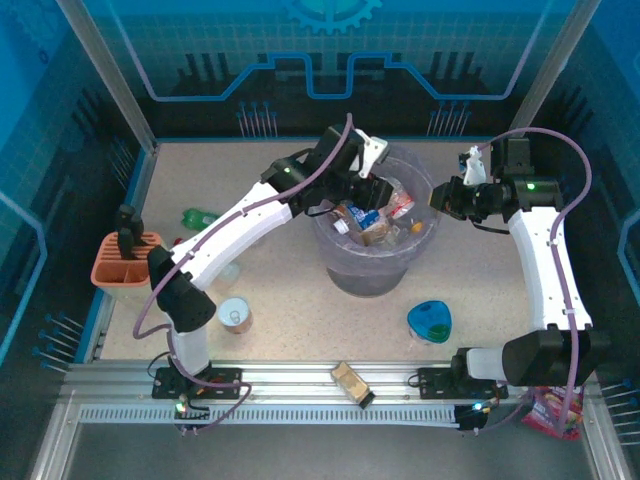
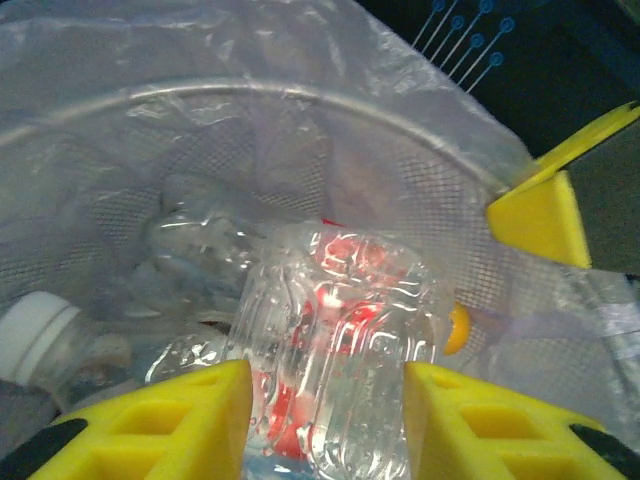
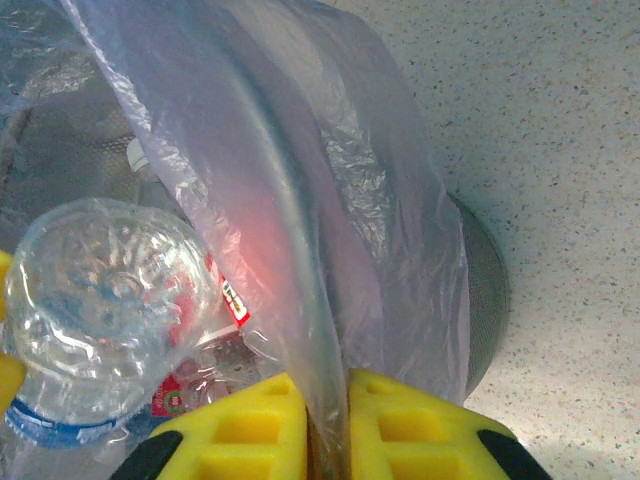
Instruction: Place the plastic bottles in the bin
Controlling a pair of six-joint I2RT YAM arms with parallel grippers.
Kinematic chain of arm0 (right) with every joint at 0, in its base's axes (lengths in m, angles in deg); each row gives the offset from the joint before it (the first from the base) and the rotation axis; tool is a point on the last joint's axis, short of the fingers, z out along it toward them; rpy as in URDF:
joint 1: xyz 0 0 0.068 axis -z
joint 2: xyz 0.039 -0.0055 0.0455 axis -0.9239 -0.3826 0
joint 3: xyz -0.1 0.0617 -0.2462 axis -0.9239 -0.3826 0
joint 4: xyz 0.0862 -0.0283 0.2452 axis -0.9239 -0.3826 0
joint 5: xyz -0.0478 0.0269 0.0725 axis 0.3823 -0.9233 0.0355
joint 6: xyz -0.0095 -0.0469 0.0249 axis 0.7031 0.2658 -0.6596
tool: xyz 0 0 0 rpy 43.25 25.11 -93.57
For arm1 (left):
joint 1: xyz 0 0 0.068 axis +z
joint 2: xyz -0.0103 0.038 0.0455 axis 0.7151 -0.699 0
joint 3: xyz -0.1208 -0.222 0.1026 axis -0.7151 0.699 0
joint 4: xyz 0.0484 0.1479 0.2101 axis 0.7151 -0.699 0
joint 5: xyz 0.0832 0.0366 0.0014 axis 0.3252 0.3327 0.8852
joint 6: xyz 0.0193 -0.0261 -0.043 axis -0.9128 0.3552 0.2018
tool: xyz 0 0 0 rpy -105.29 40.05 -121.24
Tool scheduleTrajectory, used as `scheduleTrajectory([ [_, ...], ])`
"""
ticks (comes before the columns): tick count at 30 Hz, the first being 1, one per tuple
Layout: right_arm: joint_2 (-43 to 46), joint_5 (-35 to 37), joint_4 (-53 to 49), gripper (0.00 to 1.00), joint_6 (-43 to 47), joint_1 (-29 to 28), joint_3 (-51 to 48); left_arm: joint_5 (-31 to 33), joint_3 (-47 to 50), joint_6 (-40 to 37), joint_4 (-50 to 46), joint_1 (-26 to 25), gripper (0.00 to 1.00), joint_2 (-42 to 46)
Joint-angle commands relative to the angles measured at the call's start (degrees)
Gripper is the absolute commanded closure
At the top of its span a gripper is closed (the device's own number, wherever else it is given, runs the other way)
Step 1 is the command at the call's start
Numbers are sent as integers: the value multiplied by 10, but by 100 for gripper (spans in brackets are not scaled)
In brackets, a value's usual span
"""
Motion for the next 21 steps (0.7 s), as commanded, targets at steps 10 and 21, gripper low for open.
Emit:
scheduleTrajectory([
  [10, -5, -31, -16, 77, 2, -15, 19, -137, 67, 70, 67, -30, 60, 26],
  [21, -11, -37, -14, 63, -1, -15, 50, -69, 37, 57, 43, -25, 33, 71],
])
